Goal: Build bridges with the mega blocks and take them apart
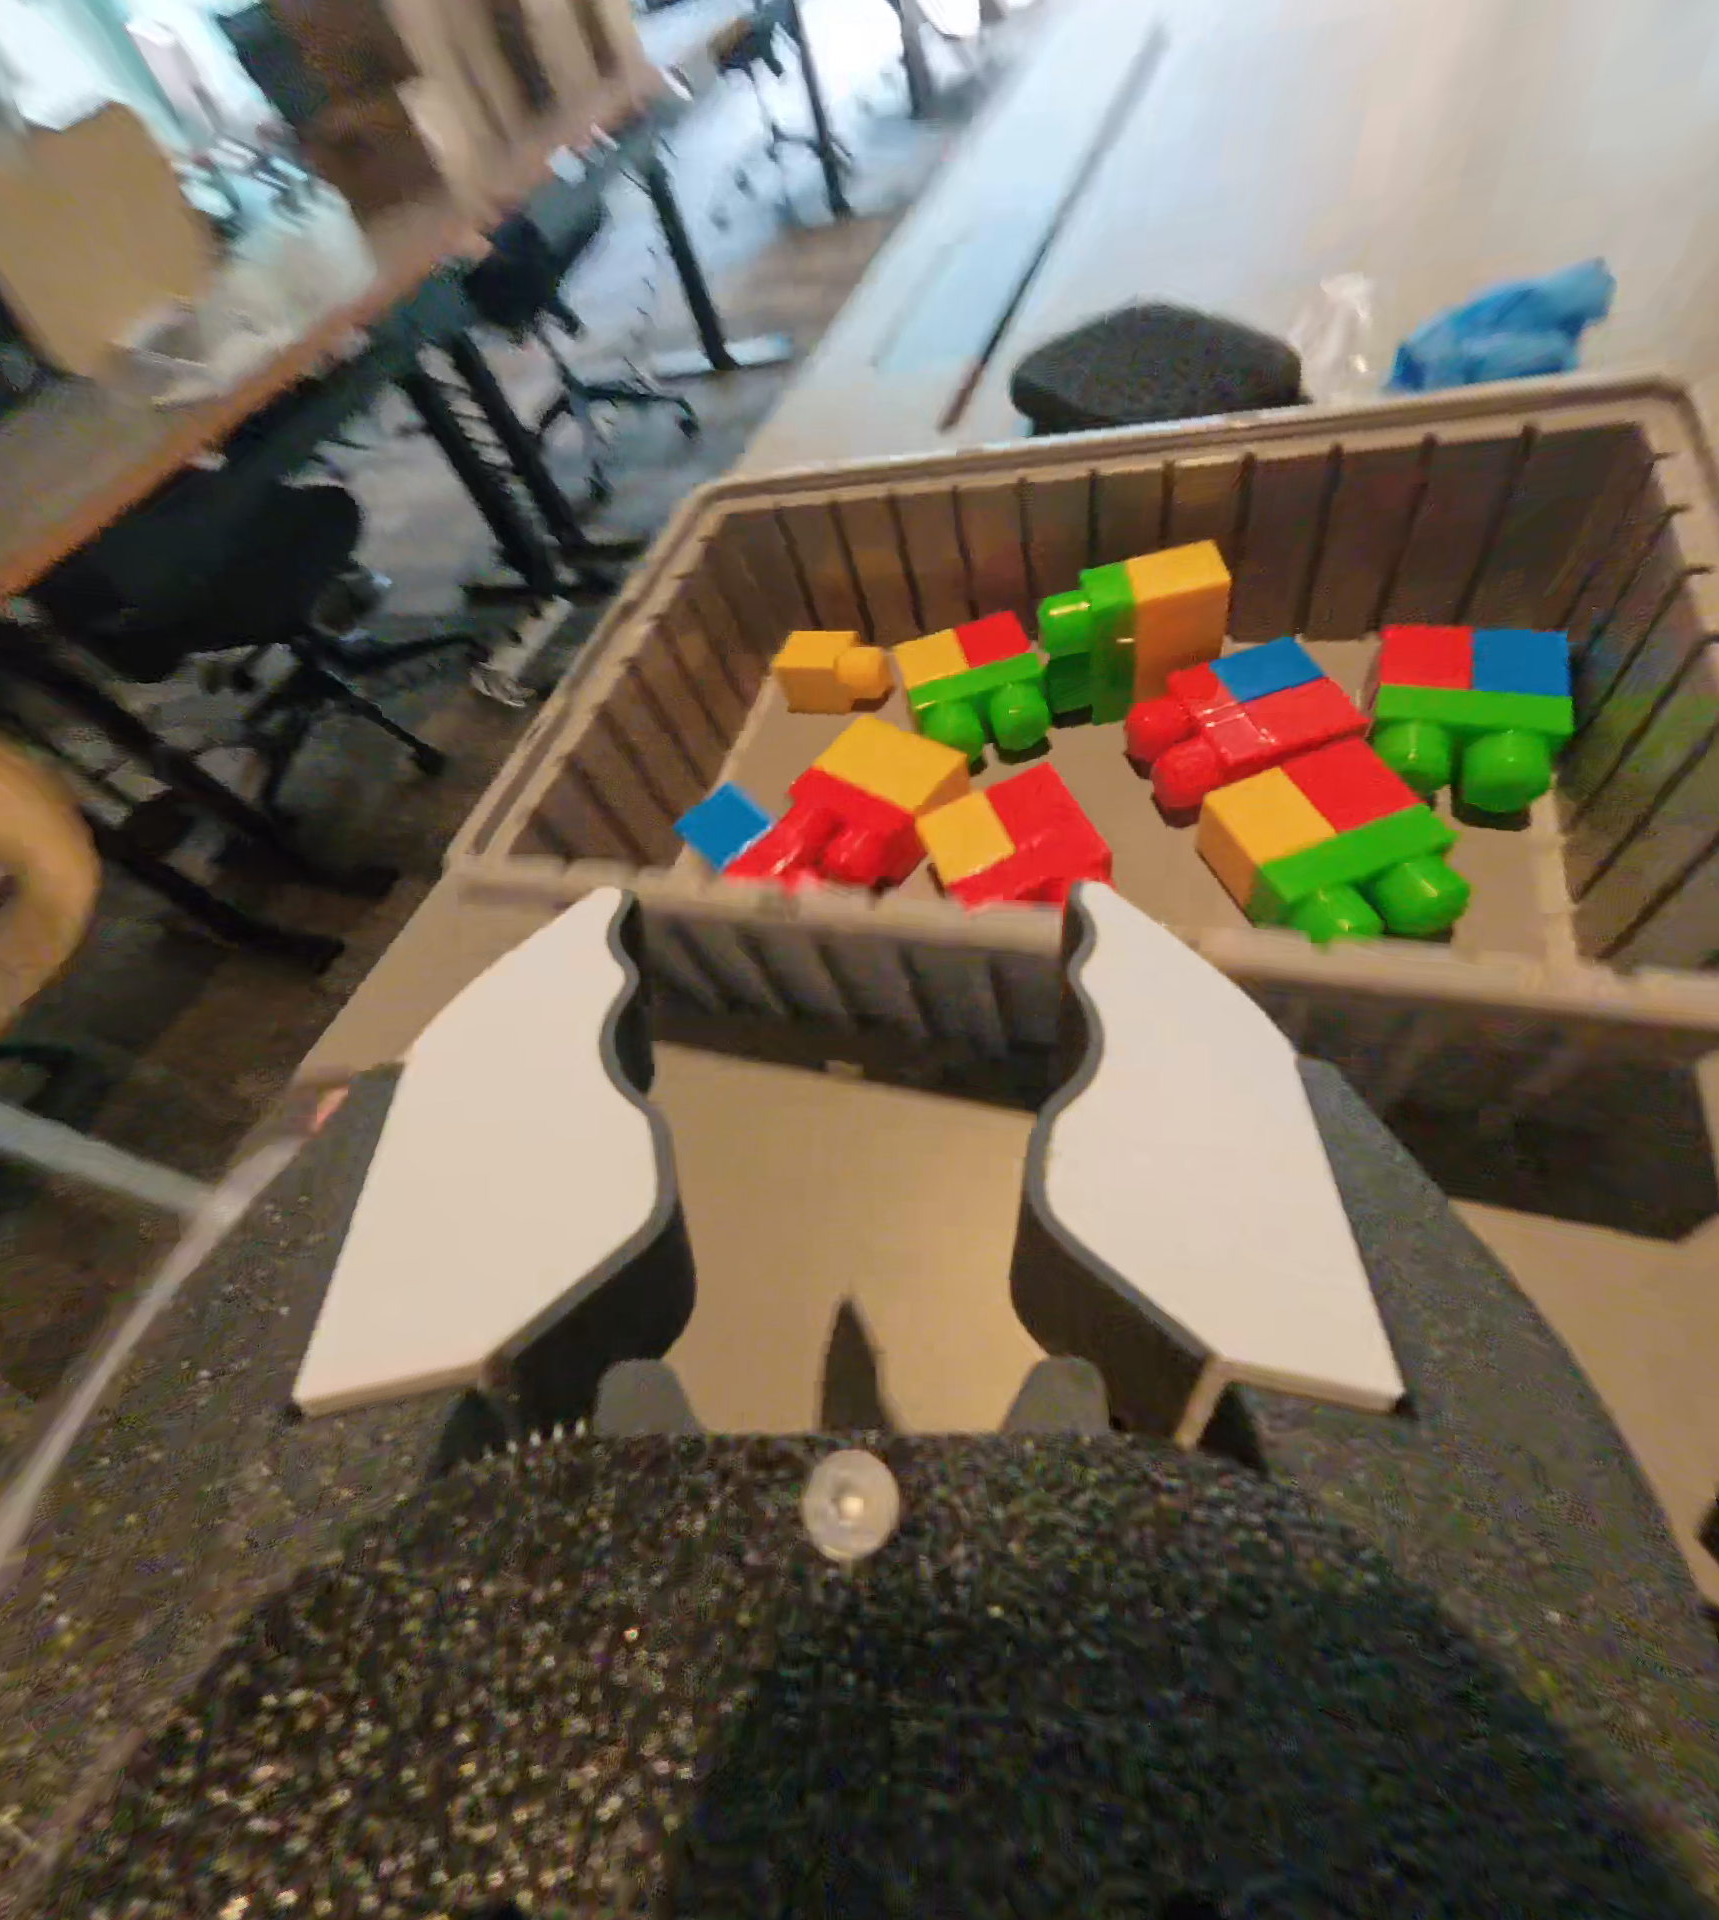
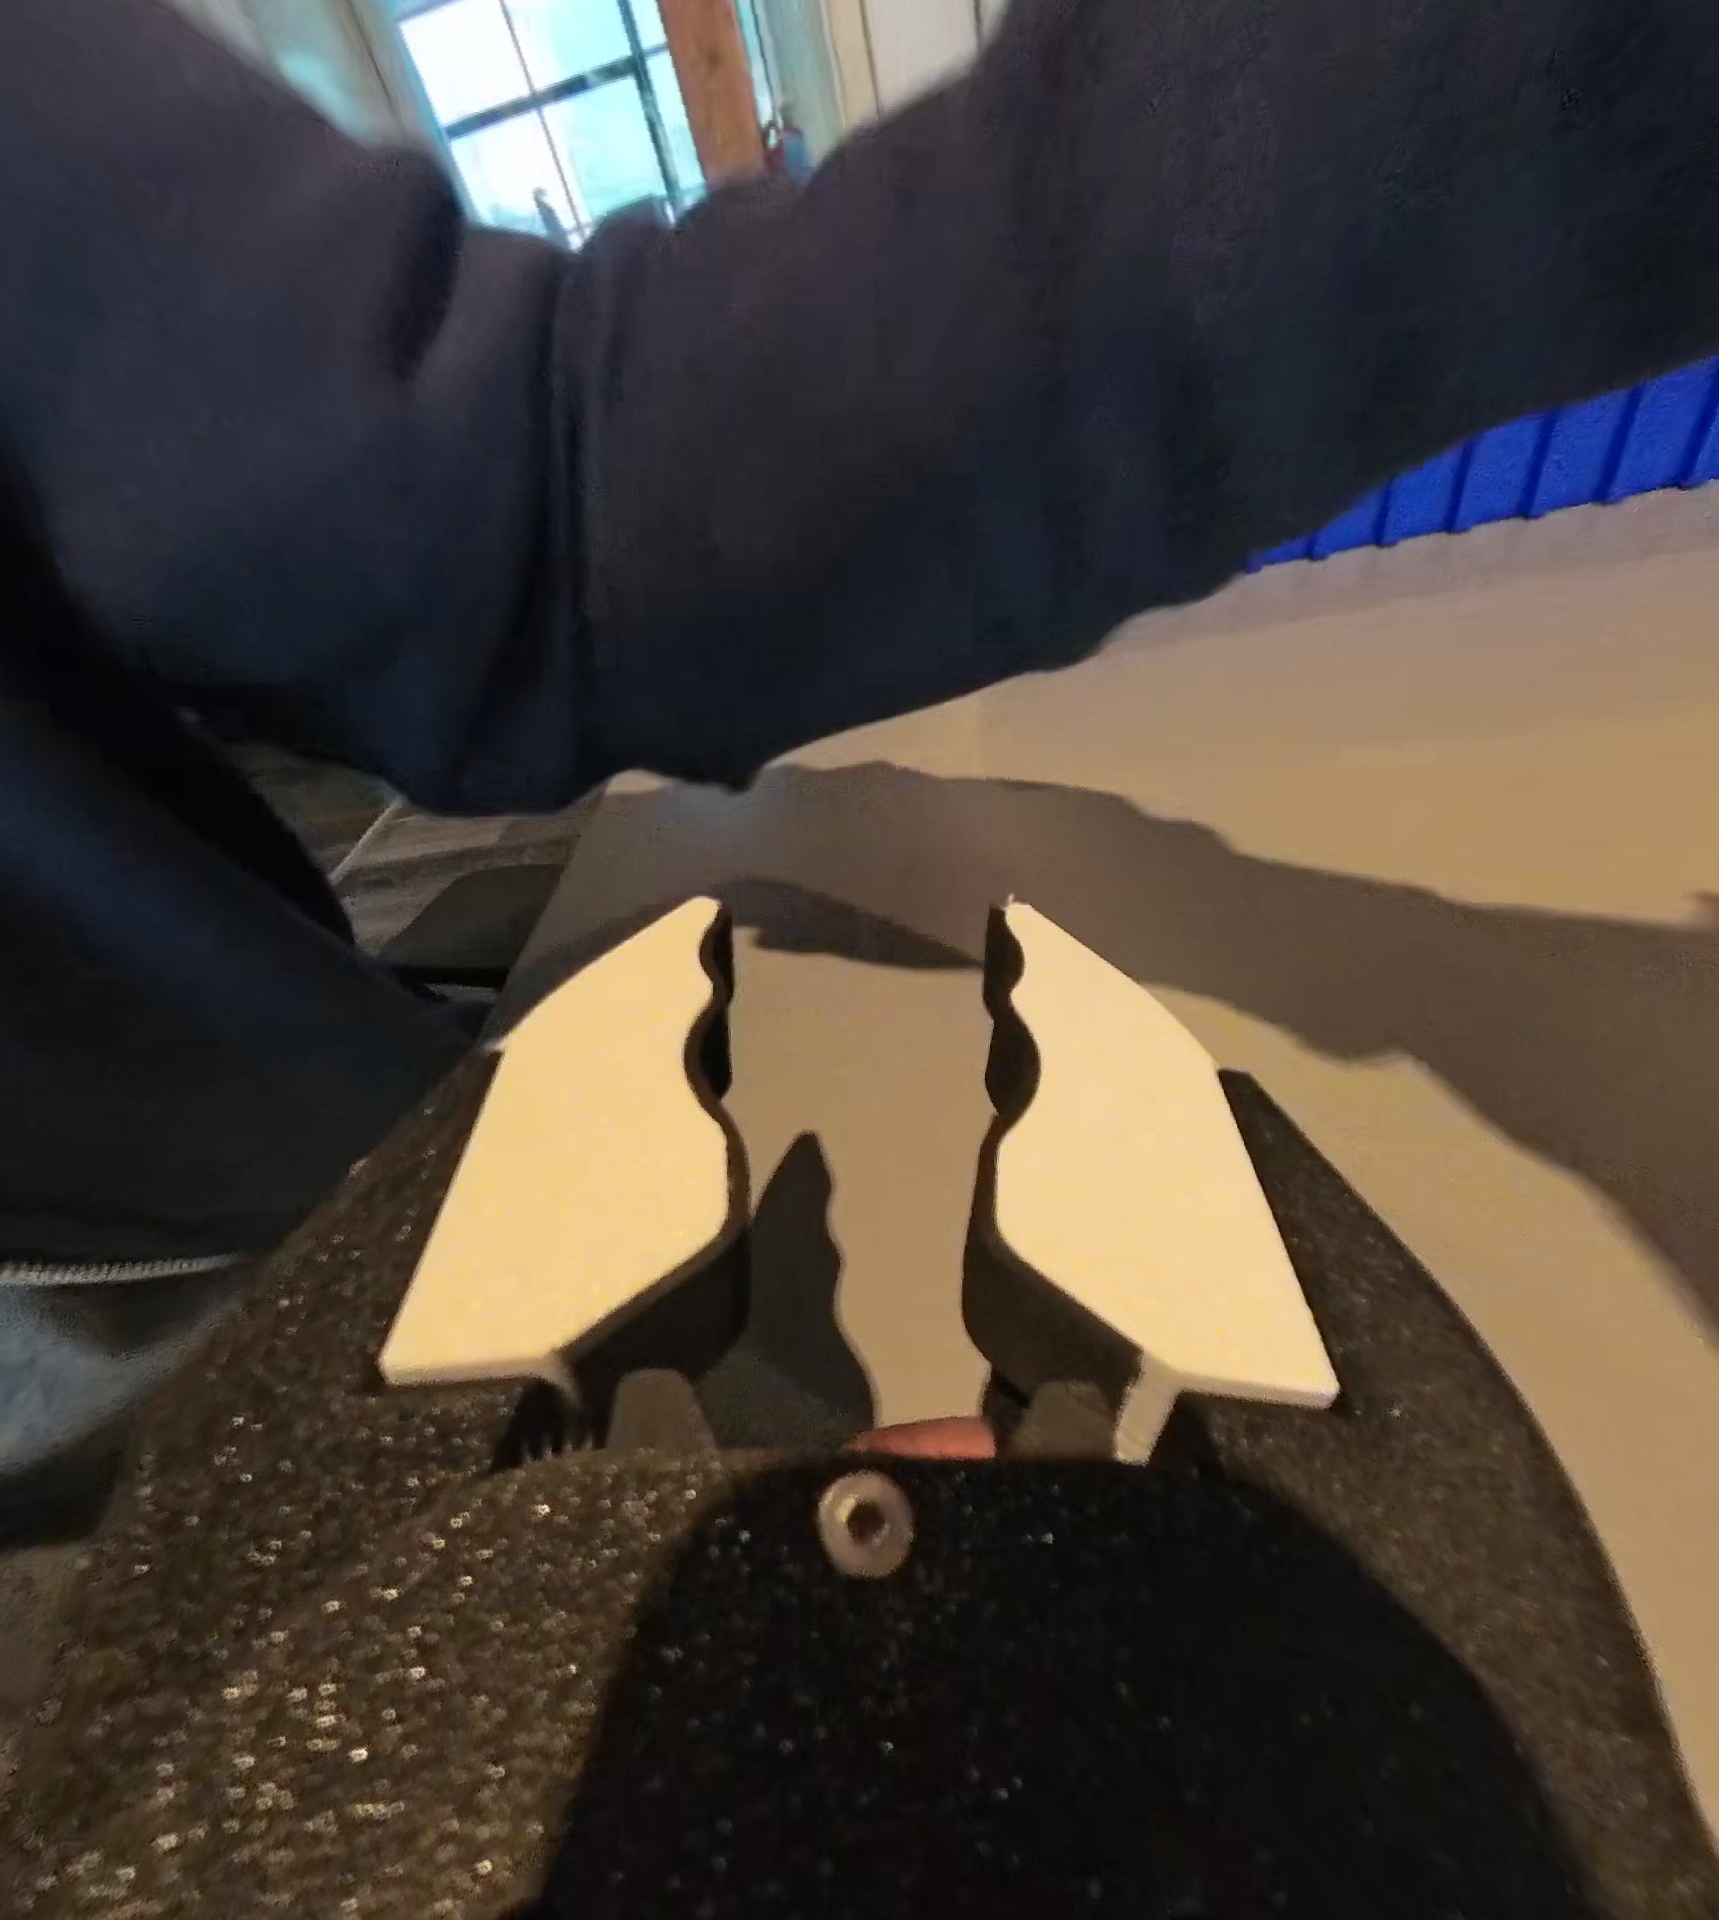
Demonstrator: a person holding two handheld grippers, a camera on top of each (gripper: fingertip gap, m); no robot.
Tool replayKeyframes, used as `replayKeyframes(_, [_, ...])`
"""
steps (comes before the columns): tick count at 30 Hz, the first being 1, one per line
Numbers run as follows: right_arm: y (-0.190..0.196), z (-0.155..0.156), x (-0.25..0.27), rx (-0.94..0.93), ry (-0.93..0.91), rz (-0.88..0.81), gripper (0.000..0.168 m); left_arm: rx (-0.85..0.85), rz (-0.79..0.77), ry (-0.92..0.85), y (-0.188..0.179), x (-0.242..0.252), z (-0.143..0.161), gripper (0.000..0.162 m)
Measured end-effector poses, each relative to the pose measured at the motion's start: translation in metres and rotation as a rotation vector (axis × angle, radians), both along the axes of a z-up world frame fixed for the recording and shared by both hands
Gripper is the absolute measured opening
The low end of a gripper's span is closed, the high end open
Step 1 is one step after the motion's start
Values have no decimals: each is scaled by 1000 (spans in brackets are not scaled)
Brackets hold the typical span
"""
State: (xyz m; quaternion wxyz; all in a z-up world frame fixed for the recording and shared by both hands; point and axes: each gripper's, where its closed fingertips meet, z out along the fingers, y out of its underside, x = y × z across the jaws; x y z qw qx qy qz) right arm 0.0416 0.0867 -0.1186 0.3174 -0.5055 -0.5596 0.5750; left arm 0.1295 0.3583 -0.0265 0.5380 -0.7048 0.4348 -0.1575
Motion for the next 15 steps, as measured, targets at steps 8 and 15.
replayKeyframes(8, [2,-2,-2,-5,-15,-14,47,38,546,-43,-135,-206,-76,60])
replayKeyframes(15, [4,-5,-4,-9,-39,-31,47,-94,907,344,-192,-358,-47,67])
